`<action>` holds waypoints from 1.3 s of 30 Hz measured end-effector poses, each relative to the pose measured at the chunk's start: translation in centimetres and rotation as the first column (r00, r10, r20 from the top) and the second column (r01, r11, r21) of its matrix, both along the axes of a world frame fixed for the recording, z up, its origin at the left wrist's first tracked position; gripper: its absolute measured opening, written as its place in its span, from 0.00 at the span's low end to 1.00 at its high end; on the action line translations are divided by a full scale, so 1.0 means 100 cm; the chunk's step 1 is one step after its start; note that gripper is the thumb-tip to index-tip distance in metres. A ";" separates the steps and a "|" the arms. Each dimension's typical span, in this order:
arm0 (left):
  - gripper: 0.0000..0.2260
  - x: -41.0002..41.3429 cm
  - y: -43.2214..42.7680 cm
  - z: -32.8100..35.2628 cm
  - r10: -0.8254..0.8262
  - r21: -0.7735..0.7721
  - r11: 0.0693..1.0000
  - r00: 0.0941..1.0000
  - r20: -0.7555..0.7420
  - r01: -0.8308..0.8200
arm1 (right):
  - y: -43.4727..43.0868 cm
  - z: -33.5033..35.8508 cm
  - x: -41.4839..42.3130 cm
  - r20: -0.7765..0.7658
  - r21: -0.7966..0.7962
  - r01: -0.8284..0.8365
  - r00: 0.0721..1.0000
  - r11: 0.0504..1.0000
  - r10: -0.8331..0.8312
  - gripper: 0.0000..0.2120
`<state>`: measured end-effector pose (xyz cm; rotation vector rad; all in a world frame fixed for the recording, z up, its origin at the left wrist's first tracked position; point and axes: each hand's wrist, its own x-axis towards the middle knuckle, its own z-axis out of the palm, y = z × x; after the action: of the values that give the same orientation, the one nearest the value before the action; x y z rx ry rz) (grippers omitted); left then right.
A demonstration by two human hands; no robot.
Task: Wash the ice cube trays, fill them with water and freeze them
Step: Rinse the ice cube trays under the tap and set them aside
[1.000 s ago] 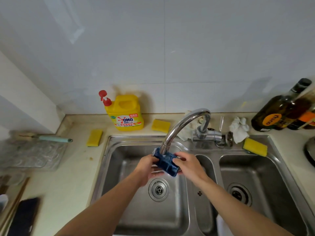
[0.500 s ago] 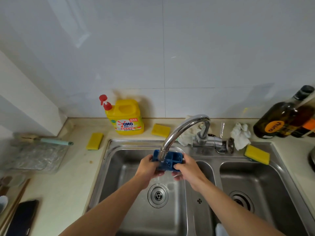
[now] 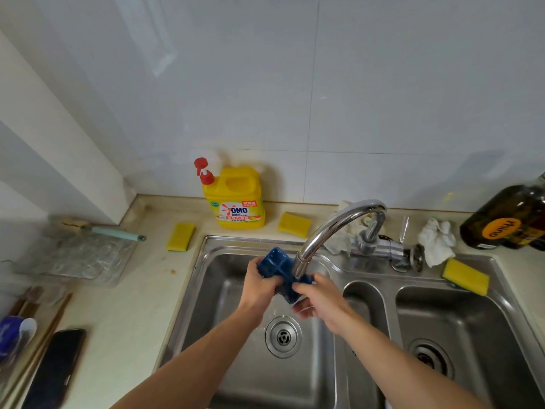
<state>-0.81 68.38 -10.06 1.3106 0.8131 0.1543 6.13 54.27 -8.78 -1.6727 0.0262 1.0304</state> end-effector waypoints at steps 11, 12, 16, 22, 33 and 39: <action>0.19 0.012 -0.003 -0.001 -0.017 0.128 0.991 0.997 -0.082 0.027 | -0.002 -0.003 0.006 0.112 -0.135 0.035 0.993 0.990 -0.020 0.05; 0.19 0.013 -0.004 -0.001 -0.025 0.122 0.992 0.996 -0.086 0.035 | -0.003 -0.004 0.007 0.119 -0.150 0.008 0.993 0.989 0.010 0.05; 0.20 0.017 -0.006 -0.003 -0.061 0.096 0.993 0.992 -0.107 0.071 | -0.004 -0.005 0.008 0.142 -0.182 -0.024 0.988 0.983 0.051 0.07; 0.18 0.007 -0.016 -0.003 -0.193 -0.080 0.980 0.969 -0.156 0.182 | -0.004 -0.008 0.007 0.179 -0.190 0.022 0.984 0.982 0.012 0.08; 0.13 0.004 -0.020 0.003 -0.305 0.075 0.943 0.931 -0.200 0.324 | -0.003 0.000 0.000 0.212 -0.235 -0.118 0.962 0.965 0.169 0.08; 0.14 0.000 -0.012 0.001 -0.303 0.123 0.934 0.927 -0.221 0.335 | -0.003 0.001 0.004 0.203 -0.160 -0.094 0.971 0.983 0.126 0.06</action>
<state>-0.79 67.16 -9.91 1.6104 0.7528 -0.1794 6.52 53.96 -8.67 -1.9320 -0.1348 0.9458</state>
